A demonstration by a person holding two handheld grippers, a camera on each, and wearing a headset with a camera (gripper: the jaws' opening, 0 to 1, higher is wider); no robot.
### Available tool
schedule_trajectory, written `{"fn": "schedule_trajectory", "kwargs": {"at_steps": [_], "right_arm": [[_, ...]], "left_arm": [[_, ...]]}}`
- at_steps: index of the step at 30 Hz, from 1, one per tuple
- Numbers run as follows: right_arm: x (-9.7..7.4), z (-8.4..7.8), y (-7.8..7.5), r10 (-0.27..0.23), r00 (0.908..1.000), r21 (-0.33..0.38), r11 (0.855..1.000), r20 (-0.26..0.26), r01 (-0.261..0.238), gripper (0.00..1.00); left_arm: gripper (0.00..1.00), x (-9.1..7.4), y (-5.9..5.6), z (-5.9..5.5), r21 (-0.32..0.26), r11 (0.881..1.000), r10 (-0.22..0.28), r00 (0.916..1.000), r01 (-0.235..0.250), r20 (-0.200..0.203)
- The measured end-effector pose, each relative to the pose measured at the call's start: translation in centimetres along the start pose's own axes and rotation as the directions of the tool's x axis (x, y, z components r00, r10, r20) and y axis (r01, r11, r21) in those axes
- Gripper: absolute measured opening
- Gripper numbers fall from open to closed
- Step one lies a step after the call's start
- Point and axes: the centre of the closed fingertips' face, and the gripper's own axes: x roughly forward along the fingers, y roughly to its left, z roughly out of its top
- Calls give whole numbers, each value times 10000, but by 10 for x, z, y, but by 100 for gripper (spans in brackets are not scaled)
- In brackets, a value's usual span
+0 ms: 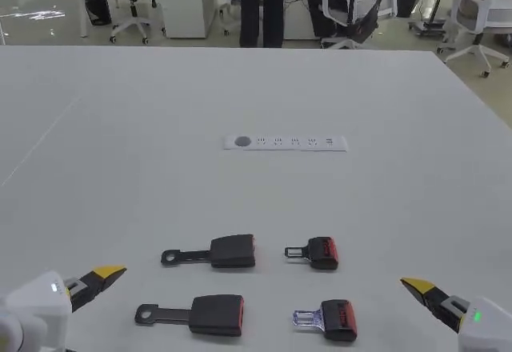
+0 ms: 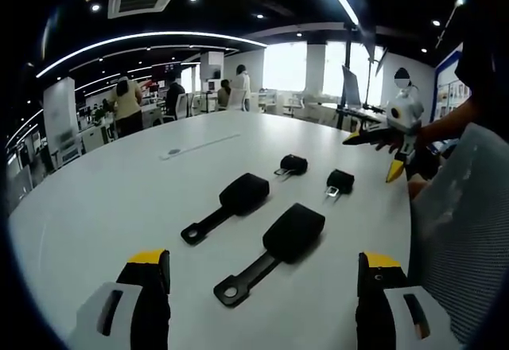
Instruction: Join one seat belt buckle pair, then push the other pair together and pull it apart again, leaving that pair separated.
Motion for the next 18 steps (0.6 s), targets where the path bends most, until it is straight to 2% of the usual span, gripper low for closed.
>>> {"fn": "schedule_trajectory", "kwargs": {"at_steps": [10, 18], "right_arm": [[0, 0, 0, 48, 10000, -65, 10000, -19, -48, 98], [2, 0, -3, 91, 9999, -207, 9997, -117, -94, 98]], "left_arm": [[100, 1, 3, -1, 52, 10000, 33, 10000, -32, -74], [99, 2, 4, 8, 197, 9998, -60, 9999, 63, -122]]}}
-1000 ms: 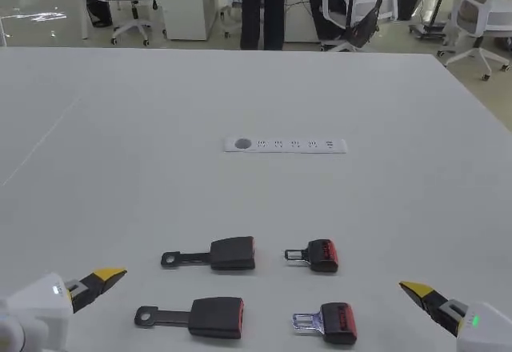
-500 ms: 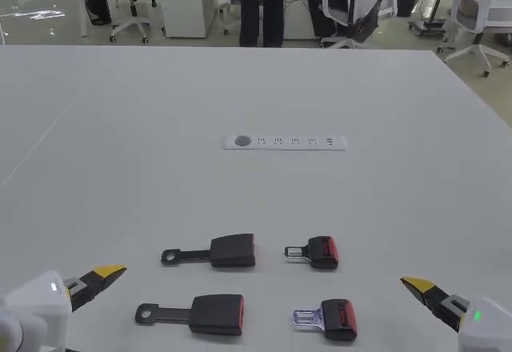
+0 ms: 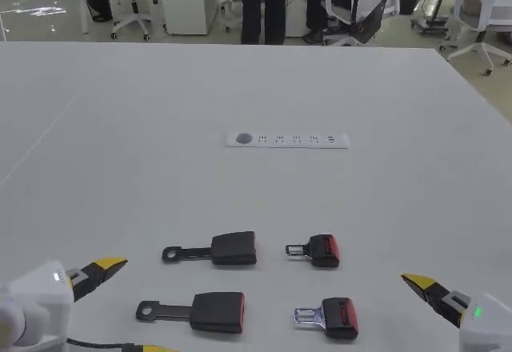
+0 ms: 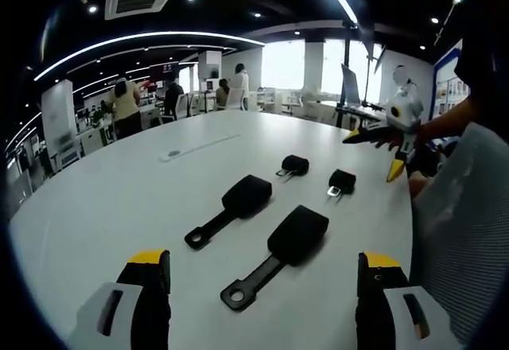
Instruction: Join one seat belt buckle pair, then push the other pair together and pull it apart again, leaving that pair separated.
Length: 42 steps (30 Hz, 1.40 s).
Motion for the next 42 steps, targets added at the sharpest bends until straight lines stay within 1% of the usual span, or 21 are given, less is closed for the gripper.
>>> {"fn": "schedule_trajectory", "kwargs": {"at_steps": [5, 7, 10, 11, 16, 21, 25, 32, 34, 35, 37, 38, 39, 40, 41, 42], "right_arm": [[0, 2, -2, 86, 10000, -238, 9997, 33, -86, 95], [1, 2, -4, 154, 9999, -360, 9992, 0, -154, 94], [1, 2, -6, 297, 9995, -467, 9985, -78, -300, 93], [2, 2, -6, 326, 9994, -510, 9981, -126, -332, 92], [4, 0, -8, 588, 9974, -814, 9947, -423, -621, 88], [7, 0, -8, 940, 9932, -1186, 9877, -691, -1018, 81], [10, -1, -6, 1215, 9880, -1455, 9802, -955, -1346, 78], [14, -7, -5, 1614, 9770, -1884, 9643, -1391, -1861, 70], [15, -9, -3, 1768, 9720, -1967, 9586, -1549, -2057, 67], [15, -10, -3, 1838, 9690, -2029, 9551, -1653, -2157, 66], [16, -10, -3, 1903, 9658, -2113, 9510, -1759, -2258, 63], [16, -10, -3, 1939, 9644, -2152, 9489, -1797, -2309, 62], [17, -10, -3, 1971, 9630, -2156, 9477, -1841, -2352, 62], [17, -11, -4, 2000, 9615, -2175, 9462, -1886, -2395, 60], [18, -12, -4, 2038, 9597, -2202, 9442, -1937, -2449, 59], [19, -12, -4, 2110, 9567, -2226, 9412, -2006, -2543, 58]], "left_arm": [[98, 4, 3, 1, 281, 9994, -185, 9998, 189, -123], [98, 6, 2, 1, 361, 9988, -331, 9992, 338, -214], [96, 11, 0, 1, 513, 9974, -497, 9982, 514, -344], [95, 13, -3, 2, 578, 9965, -583, 9975, 605, -396], [90, 20, -8, 2, 889, 9915, -886, 9936, 947, -694], [81, 27, -13, 0, 1318, 9804, -1327, 9851, 1467, -1095], [76, 31, -17, 1, 1636, 9709, -1533, 9787, 1749, -1363], [68, 40, -25, 1, 2209, 9454, -1965, 9599, 2396, -1999], [66, 44, -25, -1, 2276, 9378, -2130, 9522, 2622, -2190], [64, 46, -25, -4, 2379, 9303, -2239, 9459, 2792, -2347], [61, 48, -24, -7, 2534, 9202, -2344, 9384, 2984, -2539], [60, 50, -24, -8, 2548, 9173, -2387, 9348, 3060, -2631], [59, 51, -26, -9, 2585, 9123, -2458, 9296, 3177, -2748], [59, 52, -27, -9, 2633, 9084, -2497, 9265, 3248, -2813], [58, 54, -29, -10, 2671, 9016, -2591, 9193, 3402, -2963], [56, 54, -29, -12, 2708, 8972, -2630, 9146, 3489, -3071]]}}
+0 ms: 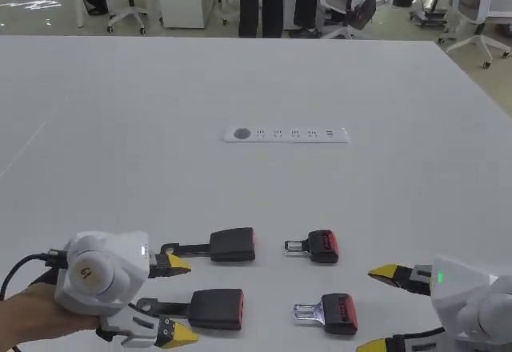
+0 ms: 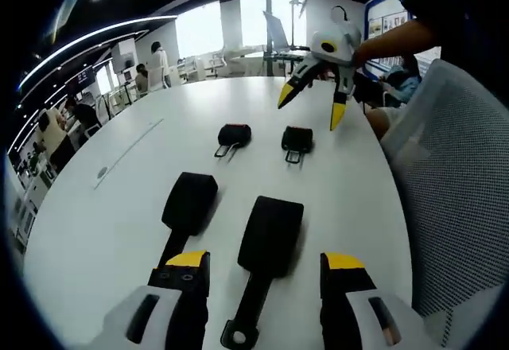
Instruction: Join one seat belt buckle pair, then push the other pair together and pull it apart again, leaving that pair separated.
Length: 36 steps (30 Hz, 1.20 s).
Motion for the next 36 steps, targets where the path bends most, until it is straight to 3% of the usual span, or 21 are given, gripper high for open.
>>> {"fn": "schedule_trajectory", "kwargs": {"at_steps": [6, 15, 26, 36], "right_arm": [[5, 0, 2, 366, 9991, -138, 9992, -232, -369, 51], [16, 1, 1, 867, 9950, -439, 9951, -502, -890, 43], [27, -3, 2, 1321, 9877, -505, 9893, -832, -1365, 38], [34, -11, 3, 1686, 9784, -459, 9835, -1196, -1751, 34]], "left_arm": [[53, 8, 1, -5, 445, 9979, -444, 9979, 465, -473], [44, 17, 3, -11, 973, 9897, -924, 9882, 1046, -1225], [35, 26, 1, -11, 1273, 9818, -1186, 9784, 1411, -1696], [33, 31, -1, -15, 1299, 9778, -1374, 9714, 1642, -1935]]}}
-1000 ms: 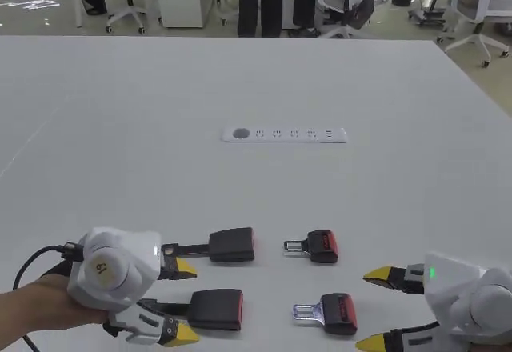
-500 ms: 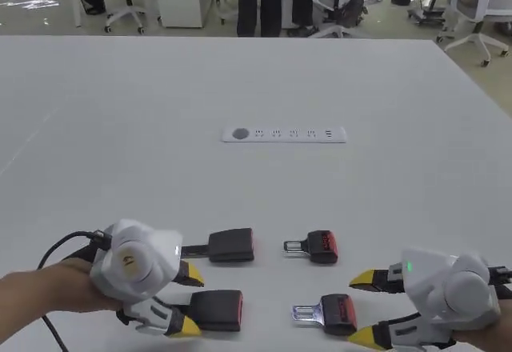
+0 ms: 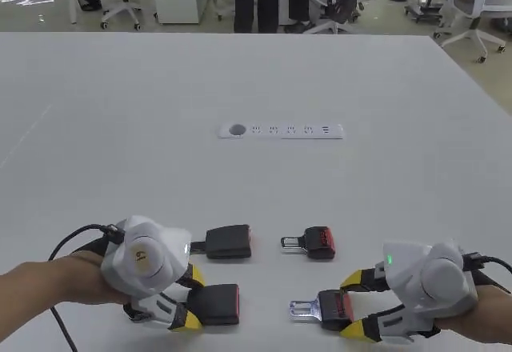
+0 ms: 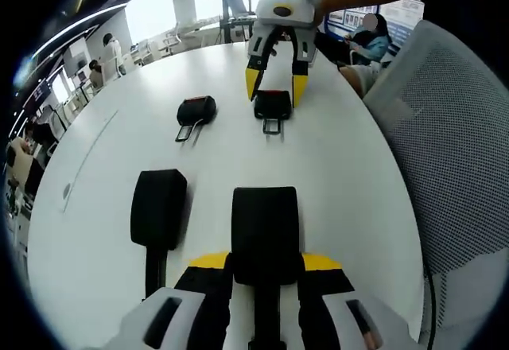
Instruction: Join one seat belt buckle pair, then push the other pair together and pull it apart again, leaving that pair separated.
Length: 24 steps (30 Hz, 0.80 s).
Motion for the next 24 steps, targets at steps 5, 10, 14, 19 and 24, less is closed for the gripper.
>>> {"fn": "schedule_trajectory", "kwargs": {"at_steps": [5, 10, 14, 19, 24], "right_arm": [[0, -1, -2, 0, 10000, -70, 10000, -56, -1, 32], [0, -3, -2, 25, 10000, -46, 10000, -94, -26, 32], [2, -4, -2, 36, 9999, -62, 10000, -109, -36, 32], [3, -5, -3, 28, 9999, -70, 10000, -137, -29, 31], [3, -5, -2, 36, 9998, 17, 10000, -179, -36, 31]], "left_arm": [[33, 1, 1, -1, 182, 9998, -69, 10000, 70, -33], [33, 1, 1, -2, 372, 9992, -148, 9998, 152, -94], [32, 1, 0, -1, 532, 9985, -136, 9997, 147, -209], [32, 1, 0, -1, 466, 9988, -164, 9994, 178, -313], [32, 1, 1, -2, 195, 9995, -246, 9992, 252, -326]]}}
